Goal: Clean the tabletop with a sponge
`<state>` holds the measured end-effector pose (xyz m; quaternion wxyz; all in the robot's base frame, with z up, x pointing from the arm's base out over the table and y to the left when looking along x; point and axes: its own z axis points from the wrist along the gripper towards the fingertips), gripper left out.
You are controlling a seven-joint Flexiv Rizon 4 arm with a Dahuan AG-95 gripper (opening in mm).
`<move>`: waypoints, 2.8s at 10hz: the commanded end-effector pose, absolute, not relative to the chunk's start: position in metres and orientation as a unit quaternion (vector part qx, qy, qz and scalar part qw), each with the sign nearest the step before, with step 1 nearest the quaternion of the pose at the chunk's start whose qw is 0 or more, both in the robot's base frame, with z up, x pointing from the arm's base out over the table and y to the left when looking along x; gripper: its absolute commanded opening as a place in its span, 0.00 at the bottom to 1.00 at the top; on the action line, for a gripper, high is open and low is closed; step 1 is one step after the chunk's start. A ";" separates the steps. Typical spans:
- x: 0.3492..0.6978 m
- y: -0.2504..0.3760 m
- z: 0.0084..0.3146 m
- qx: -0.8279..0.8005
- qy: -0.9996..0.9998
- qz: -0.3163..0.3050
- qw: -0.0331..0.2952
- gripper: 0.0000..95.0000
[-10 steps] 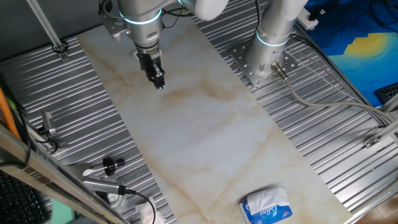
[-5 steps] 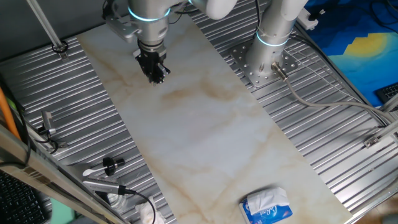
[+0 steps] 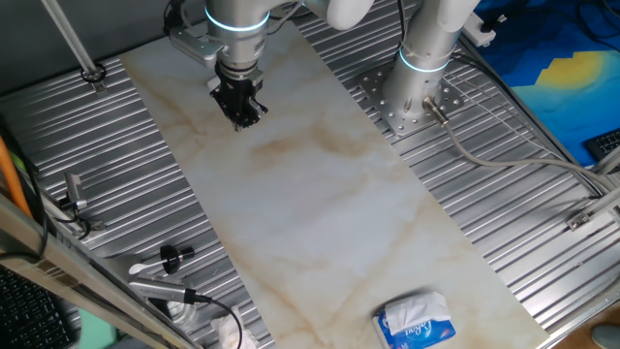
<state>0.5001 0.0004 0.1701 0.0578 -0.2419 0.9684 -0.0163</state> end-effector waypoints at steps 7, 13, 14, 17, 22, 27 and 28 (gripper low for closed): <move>0.504 0.000 0.171 -0.174 0.985 0.007 0.005 0.00; 0.505 -0.001 0.170 -0.165 0.986 0.013 -0.004 0.00; 0.505 -0.003 0.170 -0.158 0.987 0.015 -0.004 0.00; 0.514 -0.053 0.166 -0.156 0.986 0.053 0.000 0.00; 0.510 -0.128 0.151 -0.202 0.978 0.044 -0.002 0.00; 0.508 -0.131 0.155 -0.202 0.979 0.000 -0.013 0.00; 0.509 -0.130 0.155 -0.209 0.978 -0.006 -0.014 0.00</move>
